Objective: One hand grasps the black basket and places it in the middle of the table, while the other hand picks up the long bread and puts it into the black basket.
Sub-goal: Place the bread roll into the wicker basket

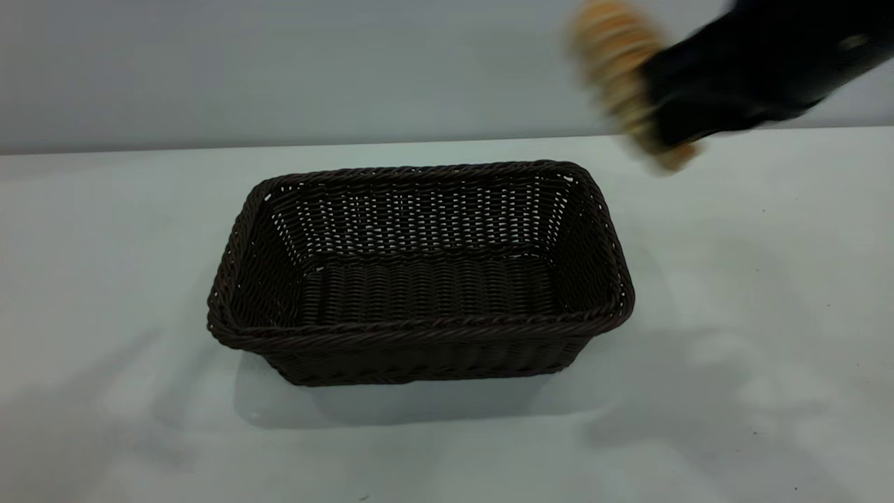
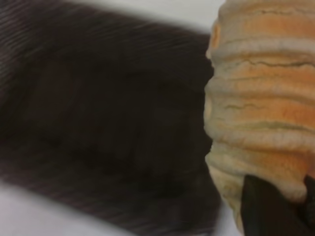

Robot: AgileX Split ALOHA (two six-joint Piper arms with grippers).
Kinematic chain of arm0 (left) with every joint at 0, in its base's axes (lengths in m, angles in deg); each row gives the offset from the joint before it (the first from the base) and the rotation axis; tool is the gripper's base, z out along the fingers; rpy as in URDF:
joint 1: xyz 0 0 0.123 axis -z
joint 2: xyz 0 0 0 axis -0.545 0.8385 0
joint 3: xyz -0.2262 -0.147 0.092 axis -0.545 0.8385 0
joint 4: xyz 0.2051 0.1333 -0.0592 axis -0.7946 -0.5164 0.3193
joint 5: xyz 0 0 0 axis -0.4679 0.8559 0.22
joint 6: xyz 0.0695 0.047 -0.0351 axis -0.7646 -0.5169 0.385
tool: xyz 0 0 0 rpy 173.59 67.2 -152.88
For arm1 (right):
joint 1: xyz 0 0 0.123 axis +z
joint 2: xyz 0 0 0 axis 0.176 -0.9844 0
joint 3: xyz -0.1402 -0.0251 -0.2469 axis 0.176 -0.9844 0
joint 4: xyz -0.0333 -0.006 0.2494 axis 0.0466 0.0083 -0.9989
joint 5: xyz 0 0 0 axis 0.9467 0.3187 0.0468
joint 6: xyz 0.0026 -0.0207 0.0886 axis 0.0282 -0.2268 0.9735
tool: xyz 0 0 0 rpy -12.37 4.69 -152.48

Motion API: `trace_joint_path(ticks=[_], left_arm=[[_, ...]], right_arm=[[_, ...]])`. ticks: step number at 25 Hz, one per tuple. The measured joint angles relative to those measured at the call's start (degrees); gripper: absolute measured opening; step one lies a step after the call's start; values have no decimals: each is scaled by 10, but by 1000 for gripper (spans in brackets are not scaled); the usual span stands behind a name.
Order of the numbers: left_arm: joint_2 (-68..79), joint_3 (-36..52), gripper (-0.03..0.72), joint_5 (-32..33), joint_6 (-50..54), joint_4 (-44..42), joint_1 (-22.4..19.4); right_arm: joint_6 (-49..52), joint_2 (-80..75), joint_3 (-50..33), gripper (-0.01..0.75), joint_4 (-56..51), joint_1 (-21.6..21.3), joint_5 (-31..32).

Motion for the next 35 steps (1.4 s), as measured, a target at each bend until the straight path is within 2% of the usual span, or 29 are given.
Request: trace_joint_path(ticks=[4, 7, 14, 23, 26, 28, 30, 35], left_arm=[[0, 0, 594, -6, 0, 0, 0], [0, 0, 594, -9, 0, 0, 0], [0, 0, 594, -11, 0, 0, 0], [0, 0, 594, -13, 0, 0, 0], [0, 0, 594, -14, -4, 0, 0], [0, 0, 594, -14, -5, 0, 0], [0, 0, 594, -14, -6, 0, 0], [0, 0, 594, -14, -8, 0, 0]], right_arm=[[-1, -4, 0, 39, 0, 94, -22], [-1, -38, 10, 37, 0, 129, -29], [-2, -162, 77, 37, -1, 143, -30], [-27, -223, 169, 37, 0, 143, -29], [-35, -237, 183, 51, 0, 131, -28], [-43, -244, 185, 97, 0, 112, -26], [-49, -245, 185, 174, 0, 94, -25], [-60, -245, 186, 465, 0, 75, -25]])
